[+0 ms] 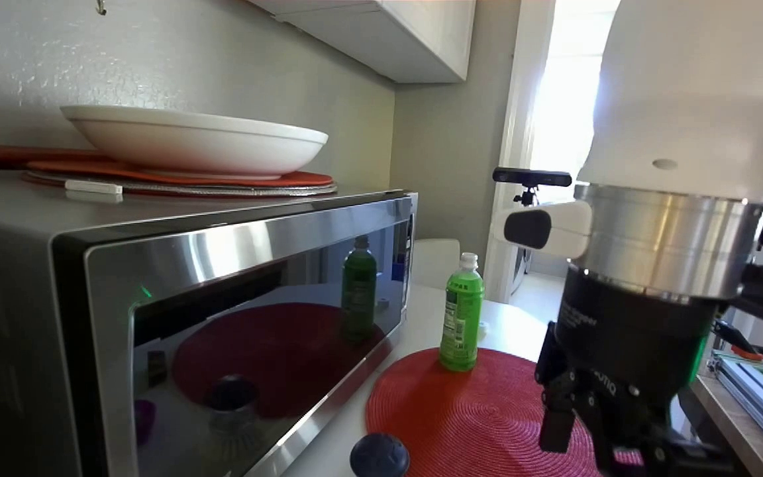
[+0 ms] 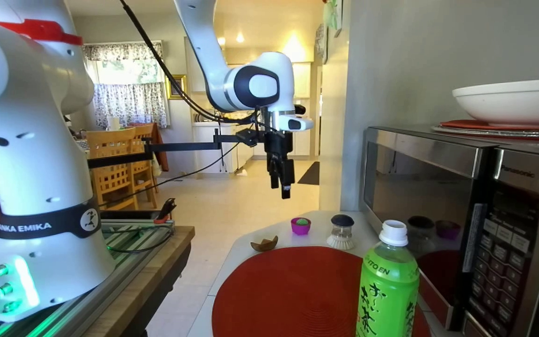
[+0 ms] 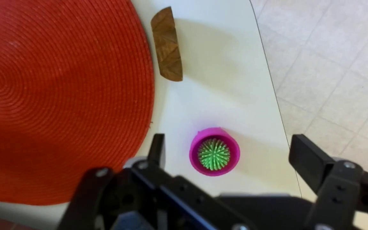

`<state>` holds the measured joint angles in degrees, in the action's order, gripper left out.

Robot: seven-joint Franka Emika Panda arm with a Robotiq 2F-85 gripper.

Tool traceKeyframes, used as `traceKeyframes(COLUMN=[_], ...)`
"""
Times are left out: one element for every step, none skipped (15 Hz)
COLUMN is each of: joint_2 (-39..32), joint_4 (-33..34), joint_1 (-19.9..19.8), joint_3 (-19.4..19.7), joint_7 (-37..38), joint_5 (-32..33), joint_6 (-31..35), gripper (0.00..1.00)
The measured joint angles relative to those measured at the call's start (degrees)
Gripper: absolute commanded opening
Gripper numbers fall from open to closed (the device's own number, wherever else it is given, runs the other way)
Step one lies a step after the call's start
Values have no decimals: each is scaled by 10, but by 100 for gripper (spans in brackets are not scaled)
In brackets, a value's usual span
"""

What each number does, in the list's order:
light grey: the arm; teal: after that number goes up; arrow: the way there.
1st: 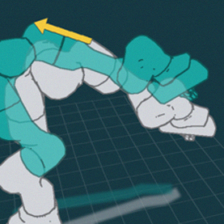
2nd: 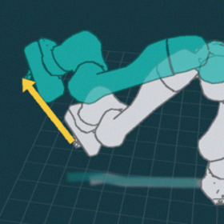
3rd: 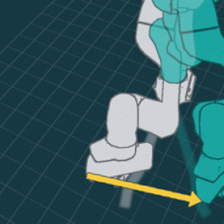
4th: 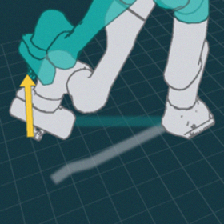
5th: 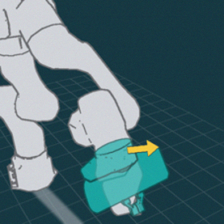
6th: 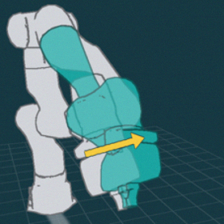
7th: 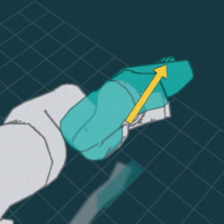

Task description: Pick up the purple cup from the left side of the table and put it on the right side

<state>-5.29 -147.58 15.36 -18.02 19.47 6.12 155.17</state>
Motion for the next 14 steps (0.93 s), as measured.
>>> traceKeyframes(joint_2=[-14,-27,-41,-53,-66,-77,-89,-99,-109,-117,-126,-133,-140,-146], joint_4=[6,12,18,26,33,40,47,54,60,66,72,77,81,86], joint_1=[3,8,15,22,30,36,44,52,62,70,80,88,96,103], joint_3=[4,9,15,21,28,34,41,50,61,71,82,93,102,111], joint_7=[7,12,17,20,21,21,21,21,21,22,22,23,25,27], joint_5=[13,25,34,40,45,46,47,51,59,66,74,82,89,93], joint_6=[6,15,23,29,35,39,43,46,47,48,48,48,48,49], gripper=[100,100,100,100,100,100,100,100,100,100,100,100,100,100])
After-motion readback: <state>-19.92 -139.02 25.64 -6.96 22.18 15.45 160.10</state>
